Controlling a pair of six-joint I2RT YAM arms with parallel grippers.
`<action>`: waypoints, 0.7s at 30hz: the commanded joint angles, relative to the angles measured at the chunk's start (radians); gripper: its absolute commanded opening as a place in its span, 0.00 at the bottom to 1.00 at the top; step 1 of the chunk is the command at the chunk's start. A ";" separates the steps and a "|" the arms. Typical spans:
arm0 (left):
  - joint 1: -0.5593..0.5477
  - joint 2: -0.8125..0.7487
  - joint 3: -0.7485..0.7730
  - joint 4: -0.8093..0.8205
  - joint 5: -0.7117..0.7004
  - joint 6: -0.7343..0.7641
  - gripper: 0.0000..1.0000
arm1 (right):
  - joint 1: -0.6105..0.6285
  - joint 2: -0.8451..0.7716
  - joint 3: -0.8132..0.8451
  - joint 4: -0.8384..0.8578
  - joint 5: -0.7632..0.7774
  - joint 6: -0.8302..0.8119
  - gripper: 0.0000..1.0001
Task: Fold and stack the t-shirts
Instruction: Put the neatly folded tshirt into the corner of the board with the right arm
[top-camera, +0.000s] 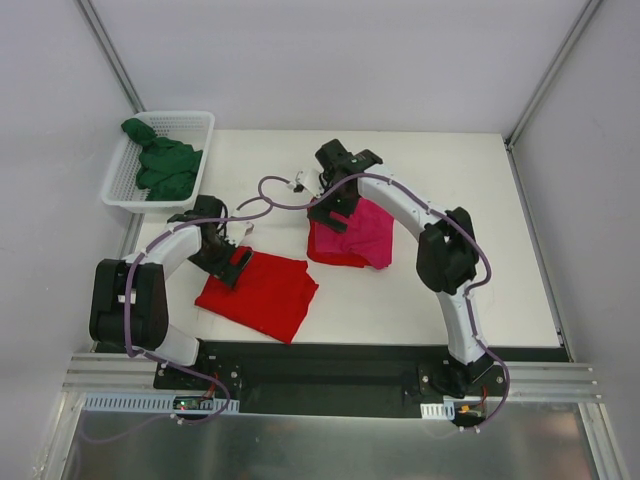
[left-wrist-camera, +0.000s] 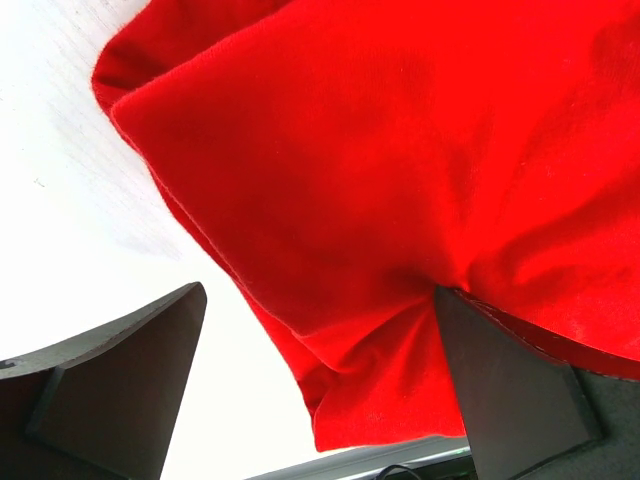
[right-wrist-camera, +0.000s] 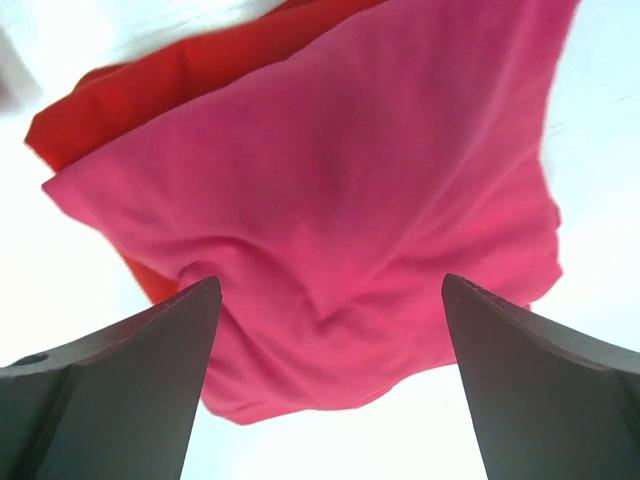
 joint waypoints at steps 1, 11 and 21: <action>-0.013 0.002 0.012 -0.031 0.018 -0.009 1.00 | 0.001 0.011 -0.009 0.070 0.028 -0.013 0.96; -0.013 -0.012 -0.008 -0.034 0.015 -0.003 0.99 | -0.008 0.034 -0.107 0.136 0.091 -0.050 0.96; -0.013 0.017 0.019 -0.037 0.011 -0.008 0.99 | -0.019 0.158 0.020 -0.007 -0.026 -0.044 0.96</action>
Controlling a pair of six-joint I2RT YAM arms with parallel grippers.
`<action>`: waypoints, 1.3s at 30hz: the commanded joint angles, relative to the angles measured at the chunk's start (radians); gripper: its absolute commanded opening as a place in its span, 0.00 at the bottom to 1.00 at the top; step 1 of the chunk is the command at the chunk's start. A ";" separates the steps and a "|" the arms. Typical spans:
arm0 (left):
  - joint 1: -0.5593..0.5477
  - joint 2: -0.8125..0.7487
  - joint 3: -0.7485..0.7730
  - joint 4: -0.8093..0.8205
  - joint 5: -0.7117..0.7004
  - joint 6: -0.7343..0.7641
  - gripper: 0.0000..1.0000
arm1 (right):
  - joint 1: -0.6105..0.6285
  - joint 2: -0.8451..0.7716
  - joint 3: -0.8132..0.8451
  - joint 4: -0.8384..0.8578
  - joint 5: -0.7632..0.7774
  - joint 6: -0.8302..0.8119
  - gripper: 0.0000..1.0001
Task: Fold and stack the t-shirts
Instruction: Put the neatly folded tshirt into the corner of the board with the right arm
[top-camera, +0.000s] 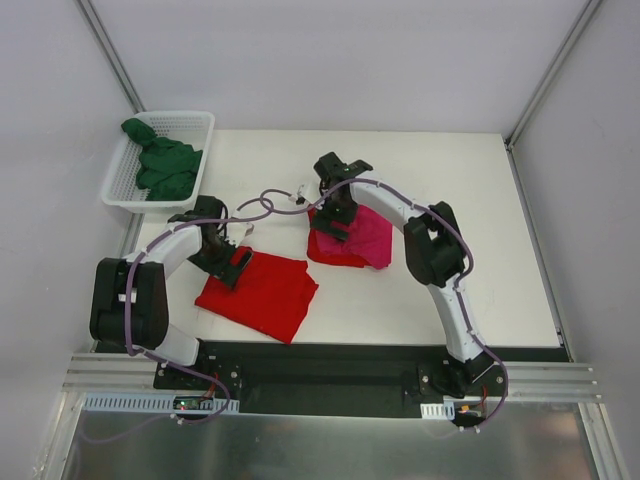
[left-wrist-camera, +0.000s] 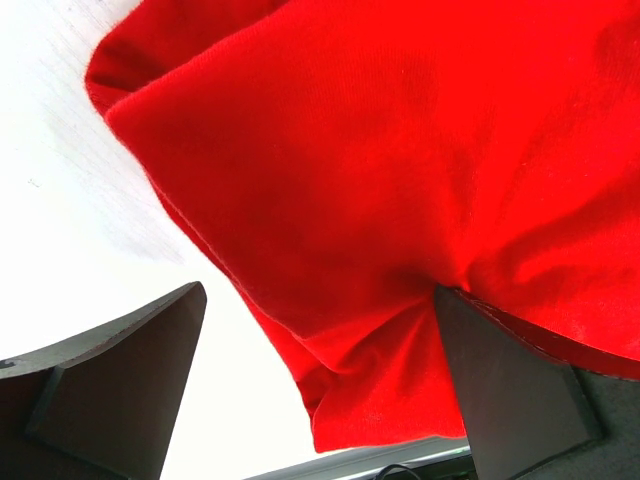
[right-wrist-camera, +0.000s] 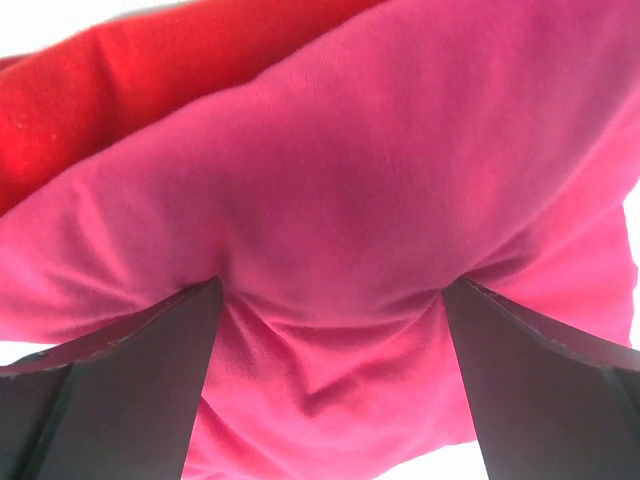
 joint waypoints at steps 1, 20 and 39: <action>-0.013 0.013 0.023 -0.040 0.010 -0.008 0.99 | -0.006 0.059 0.070 -0.086 -0.068 -0.001 0.96; -0.103 0.061 0.069 -0.069 0.102 -0.086 0.99 | 0.028 0.138 0.203 0.050 -0.074 0.040 0.96; -0.221 0.109 0.112 -0.083 0.118 -0.111 0.99 | 0.073 0.033 0.180 0.075 0.045 0.001 0.96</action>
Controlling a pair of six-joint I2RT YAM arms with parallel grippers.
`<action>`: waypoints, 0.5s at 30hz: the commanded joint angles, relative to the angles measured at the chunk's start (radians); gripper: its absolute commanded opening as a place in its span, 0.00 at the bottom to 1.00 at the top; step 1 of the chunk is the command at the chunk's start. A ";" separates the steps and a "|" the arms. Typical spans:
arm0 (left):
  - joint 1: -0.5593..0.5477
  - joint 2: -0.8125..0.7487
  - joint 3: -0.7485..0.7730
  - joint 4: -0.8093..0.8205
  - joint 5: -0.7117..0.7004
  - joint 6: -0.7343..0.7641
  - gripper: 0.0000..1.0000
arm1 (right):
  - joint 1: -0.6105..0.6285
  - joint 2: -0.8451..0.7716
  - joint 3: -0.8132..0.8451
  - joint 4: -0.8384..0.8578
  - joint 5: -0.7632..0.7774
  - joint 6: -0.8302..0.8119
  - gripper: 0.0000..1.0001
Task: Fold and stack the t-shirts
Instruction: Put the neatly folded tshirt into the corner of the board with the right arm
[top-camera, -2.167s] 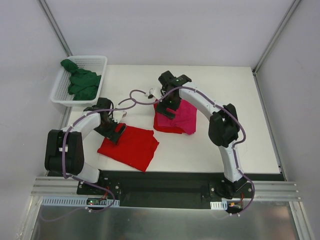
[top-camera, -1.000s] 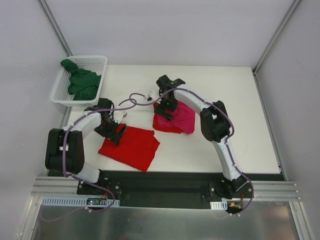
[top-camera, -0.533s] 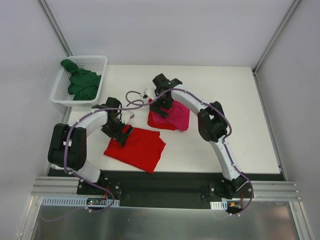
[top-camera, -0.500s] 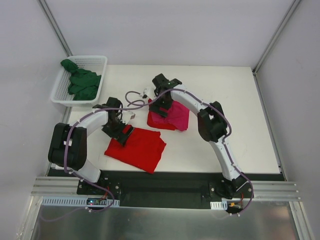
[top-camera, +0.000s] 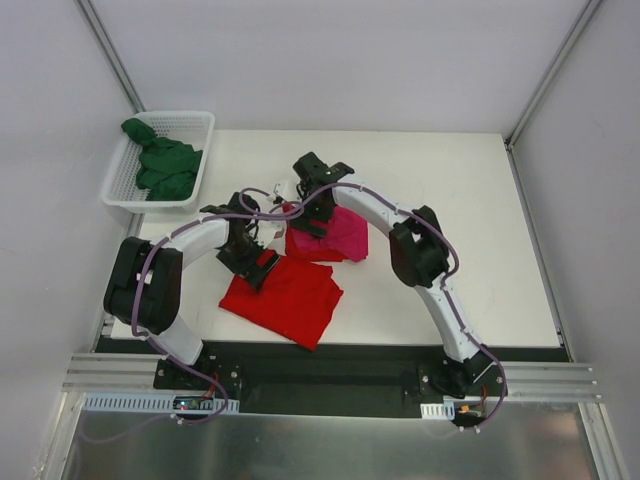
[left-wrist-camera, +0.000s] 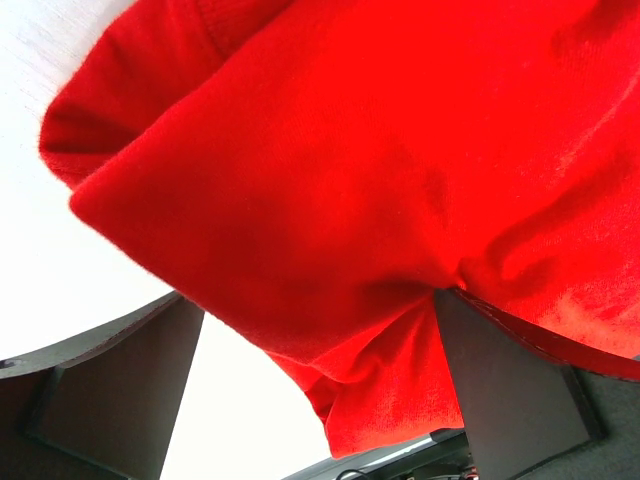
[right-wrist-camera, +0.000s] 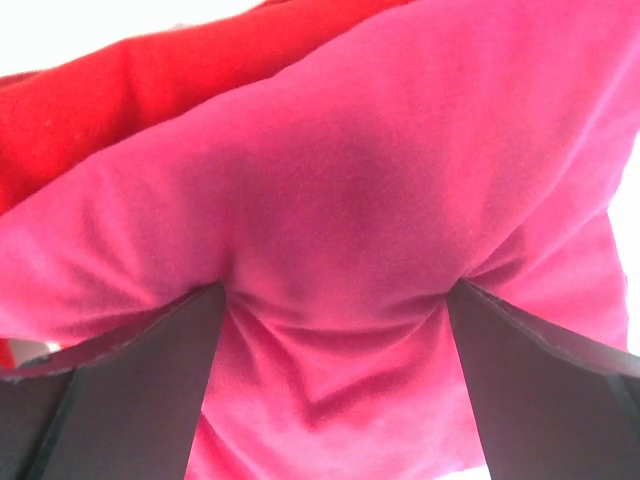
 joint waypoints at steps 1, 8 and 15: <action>-0.011 -0.029 0.001 -0.032 0.048 -0.034 0.99 | -0.004 -0.121 -0.031 0.041 0.120 0.058 0.96; -0.014 -0.067 -0.016 -0.034 0.127 -0.091 0.99 | -0.012 -0.354 -0.151 -0.184 0.155 0.225 0.96; -0.014 -0.060 0.024 -0.034 0.189 -0.165 0.99 | -0.060 -0.508 -0.284 -0.503 -0.016 0.389 0.96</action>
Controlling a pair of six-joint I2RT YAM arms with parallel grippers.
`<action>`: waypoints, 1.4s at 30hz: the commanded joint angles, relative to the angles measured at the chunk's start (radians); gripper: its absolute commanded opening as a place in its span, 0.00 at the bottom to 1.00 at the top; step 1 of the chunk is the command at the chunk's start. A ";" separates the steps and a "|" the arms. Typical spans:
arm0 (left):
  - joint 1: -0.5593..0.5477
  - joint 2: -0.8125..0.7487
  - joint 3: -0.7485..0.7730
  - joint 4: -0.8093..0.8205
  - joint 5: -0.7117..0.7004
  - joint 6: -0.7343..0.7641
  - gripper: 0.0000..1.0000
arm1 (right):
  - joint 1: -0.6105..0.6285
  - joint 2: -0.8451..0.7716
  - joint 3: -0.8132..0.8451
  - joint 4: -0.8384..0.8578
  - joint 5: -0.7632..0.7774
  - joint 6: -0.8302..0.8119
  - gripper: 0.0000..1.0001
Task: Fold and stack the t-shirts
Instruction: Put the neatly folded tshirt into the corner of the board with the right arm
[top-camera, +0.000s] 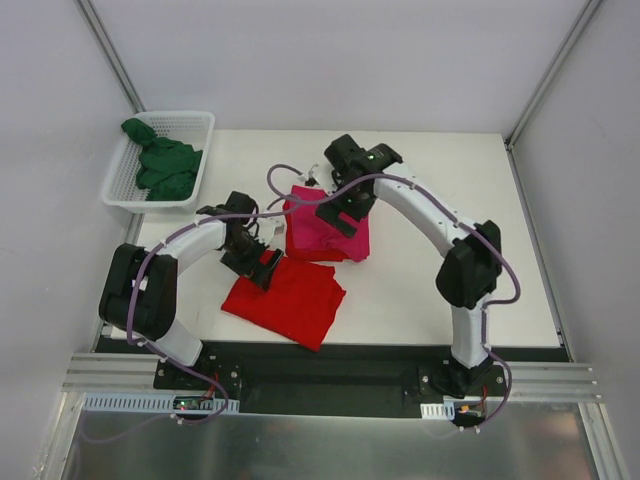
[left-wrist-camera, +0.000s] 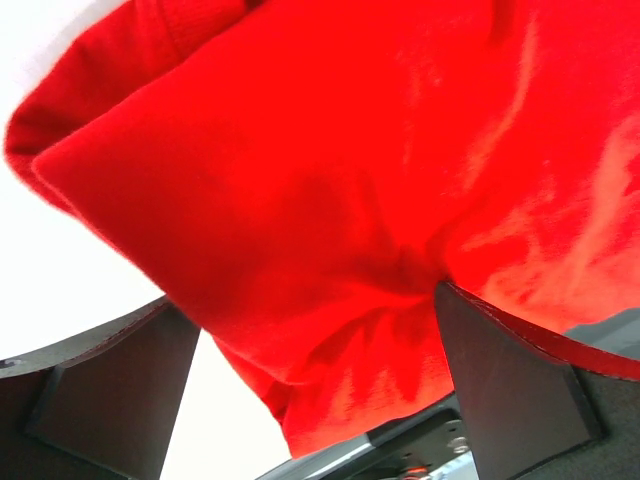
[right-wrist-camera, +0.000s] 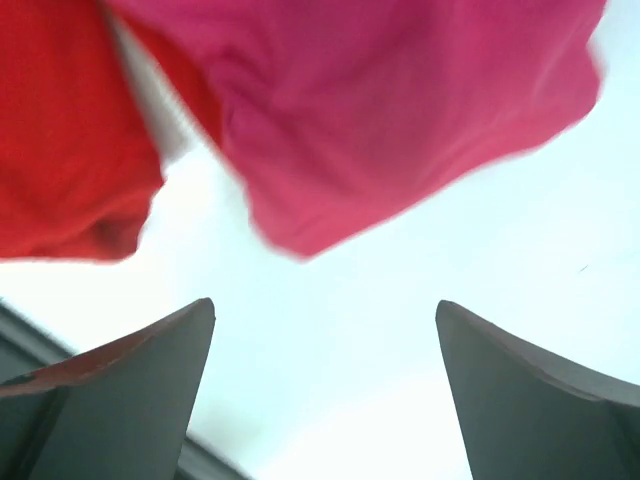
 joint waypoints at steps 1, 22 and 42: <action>-0.014 0.005 0.038 -0.032 0.093 -0.077 0.99 | -0.029 -0.139 -0.147 -0.248 -0.188 0.138 0.96; -0.028 0.076 0.110 -0.131 -0.278 0.045 0.99 | -0.190 -0.256 -0.737 -0.222 -0.811 0.080 0.96; 0.387 -0.010 0.054 -0.173 0.218 0.079 0.99 | -0.229 -0.426 -1.120 0.843 -0.718 0.750 0.96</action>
